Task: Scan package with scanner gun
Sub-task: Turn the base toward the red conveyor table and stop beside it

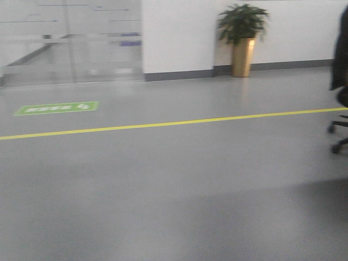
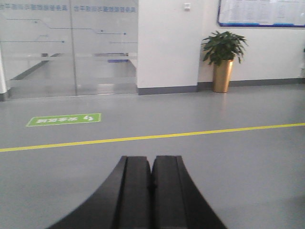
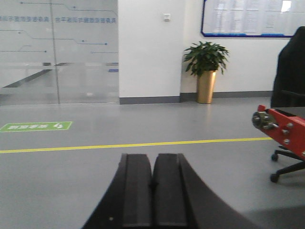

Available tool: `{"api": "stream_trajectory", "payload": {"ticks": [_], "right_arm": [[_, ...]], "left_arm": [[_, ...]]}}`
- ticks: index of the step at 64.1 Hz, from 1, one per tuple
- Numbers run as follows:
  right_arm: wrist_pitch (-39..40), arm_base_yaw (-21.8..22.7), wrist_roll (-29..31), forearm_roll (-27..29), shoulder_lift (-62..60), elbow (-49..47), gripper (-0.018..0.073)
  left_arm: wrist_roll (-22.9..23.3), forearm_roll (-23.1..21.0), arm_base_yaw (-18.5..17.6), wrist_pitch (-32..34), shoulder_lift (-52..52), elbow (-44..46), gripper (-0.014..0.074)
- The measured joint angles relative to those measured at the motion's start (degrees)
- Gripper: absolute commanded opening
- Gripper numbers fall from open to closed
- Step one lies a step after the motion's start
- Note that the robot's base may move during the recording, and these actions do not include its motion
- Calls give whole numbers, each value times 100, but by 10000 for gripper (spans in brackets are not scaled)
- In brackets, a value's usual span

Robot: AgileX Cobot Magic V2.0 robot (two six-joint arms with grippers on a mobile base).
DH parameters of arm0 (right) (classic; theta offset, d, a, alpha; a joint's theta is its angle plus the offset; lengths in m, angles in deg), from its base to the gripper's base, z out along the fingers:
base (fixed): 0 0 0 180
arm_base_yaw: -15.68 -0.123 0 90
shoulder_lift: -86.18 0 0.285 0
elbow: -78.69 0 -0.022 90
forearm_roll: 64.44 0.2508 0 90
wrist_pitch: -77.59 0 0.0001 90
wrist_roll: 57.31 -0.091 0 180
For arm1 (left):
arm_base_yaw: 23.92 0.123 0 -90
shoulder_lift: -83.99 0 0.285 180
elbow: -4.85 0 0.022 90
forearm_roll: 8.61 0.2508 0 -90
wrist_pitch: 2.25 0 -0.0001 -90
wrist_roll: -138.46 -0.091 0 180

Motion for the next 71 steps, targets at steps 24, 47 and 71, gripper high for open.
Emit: {"api": "stream_trajectory", "payload": {"ticks": [24, 47, 71], "right_arm": [[0, 0, 0, 0, 0, 0, -169], [0, 0, 0, 0, 0, 0, -169], [0, 0, 0, 0, 0, 0, -169]], "left_arm": [[0, 0, 0, 0, 0, 0, -111], [0, 0, 0, 0, 0, 0, -111], [0, 0, 0, 0, 0, 0, -111]]}}
